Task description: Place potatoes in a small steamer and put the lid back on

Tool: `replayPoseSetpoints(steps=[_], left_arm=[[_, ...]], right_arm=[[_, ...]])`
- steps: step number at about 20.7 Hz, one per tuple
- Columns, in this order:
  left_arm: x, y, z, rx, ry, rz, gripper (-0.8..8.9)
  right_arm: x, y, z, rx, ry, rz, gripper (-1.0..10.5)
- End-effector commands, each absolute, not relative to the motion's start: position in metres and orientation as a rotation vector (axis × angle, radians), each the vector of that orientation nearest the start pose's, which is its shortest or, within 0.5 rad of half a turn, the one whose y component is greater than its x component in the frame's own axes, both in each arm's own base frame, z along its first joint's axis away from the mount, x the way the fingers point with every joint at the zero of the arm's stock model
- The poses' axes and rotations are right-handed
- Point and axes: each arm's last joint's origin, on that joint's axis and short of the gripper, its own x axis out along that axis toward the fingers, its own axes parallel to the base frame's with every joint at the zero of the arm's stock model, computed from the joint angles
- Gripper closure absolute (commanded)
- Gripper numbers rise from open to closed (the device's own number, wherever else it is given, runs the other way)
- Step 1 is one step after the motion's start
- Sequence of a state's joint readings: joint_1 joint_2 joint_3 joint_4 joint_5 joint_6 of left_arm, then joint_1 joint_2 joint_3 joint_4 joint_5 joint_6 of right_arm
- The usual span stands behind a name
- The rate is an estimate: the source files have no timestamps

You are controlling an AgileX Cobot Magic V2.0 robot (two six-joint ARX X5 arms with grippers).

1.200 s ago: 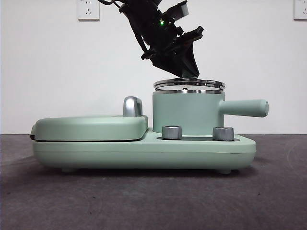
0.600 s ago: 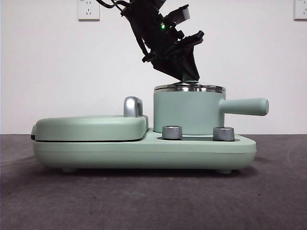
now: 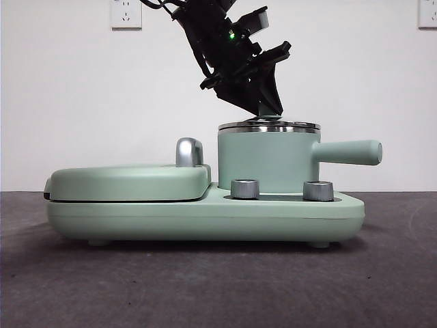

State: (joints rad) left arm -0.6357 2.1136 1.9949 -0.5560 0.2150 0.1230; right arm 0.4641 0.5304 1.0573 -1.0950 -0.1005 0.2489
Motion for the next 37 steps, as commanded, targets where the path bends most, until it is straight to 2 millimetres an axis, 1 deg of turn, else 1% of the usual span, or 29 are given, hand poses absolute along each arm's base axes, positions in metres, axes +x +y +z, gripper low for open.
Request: replayPoseSetpoints(steps=[1,2,3,4,6,9,10,13,16,18,20,22,23,28,33,36,37], left_arm=[[0.384,-0.300,0.278,0.170,0.762,-0.841,4.96],[0.384,-0.299,0.280,0.169,0.757,-0.841,3.92],[0.384,-0.298,0.283,0.167,0.751,-0.842,3.14],[0.382,-0.296,0.291,0.163,0.736,-0.841,2.80],[0.378,-0.291,0.308,0.156,0.703,-0.843,2.81],[0.362,-0.277,0.345,0.146,0.661,-0.843,2.81],[0.352,-0.270,0.360,0.149,0.654,-0.845,2.81],[0.326,-0.248,0.393,0.148,0.669,-0.838,2.81],[0.289,-0.221,0.424,0.151,0.713,-0.832,2.83],[0.266,-0.207,0.439,0.159,0.738,-0.837,2.83],[0.243,-0.197,0.447,0.171,0.763,-0.850,2.83],[0.218,-0.182,0.449,0.183,0.763,-0.865,2.82],[0.206,-0.172,0.447,0.191,0.763,-0.868,2.82],[0.134,-0.115,0.418,0.185,0.793,-0.860,2.83],[0.088,-0.078,0.406,0.098,0.731,-0.839,3.09],[0.066,-0.060,0.401,0.020,0.682,-0.816,4.34],[0.059,-0.054,0.399,0.003,0.665,-0.810,5.20]], right_arm=[[0.048,0.027,0.363,0.142,0.615,0.463,5.3],[0.049,0.027,0.363,0.140,0.613,0.455,5.3],[0.049,0.027,0.363,0.140,0.613,0.455,5.3],[0.049,0.027,0.363,0.140,0.613,0.455,5.3],[0.049,0.027,0.363,0.140,0.614,0.455,5.3],[0.049,0.027,0.363,0.140,0.614,0.455,5.3],[0.049,0.027,0.363,0.140,0.614,0.456,5.3],[0.049,0.027,0.363,0.140,0.614,0.456,5.3],[0.049,0.027,0.363,0.140,0.614,0.458,5.3],[0.049,0.028,0.364,0.143,0.608,0.466,5.3],[0.050,0.029,0.367,0.160,0.584,0.516,5.3],[0.050,0.031,0.370,0.178,0.553,0.572,5.3],[0.051,0.032,0.372,0.183,0.538,0.586,5.3],[0.052,0.032,0.373,0.179,0.521,0.592,5.3],[0.052,0.032,0.373,0.176,0.520,0.593,5.3],[0.052,0.032,0.373,0.176,0.523,0.593,5.3],[0.051,0.032,0.373,0.176,0.525,0.593,5.4]])
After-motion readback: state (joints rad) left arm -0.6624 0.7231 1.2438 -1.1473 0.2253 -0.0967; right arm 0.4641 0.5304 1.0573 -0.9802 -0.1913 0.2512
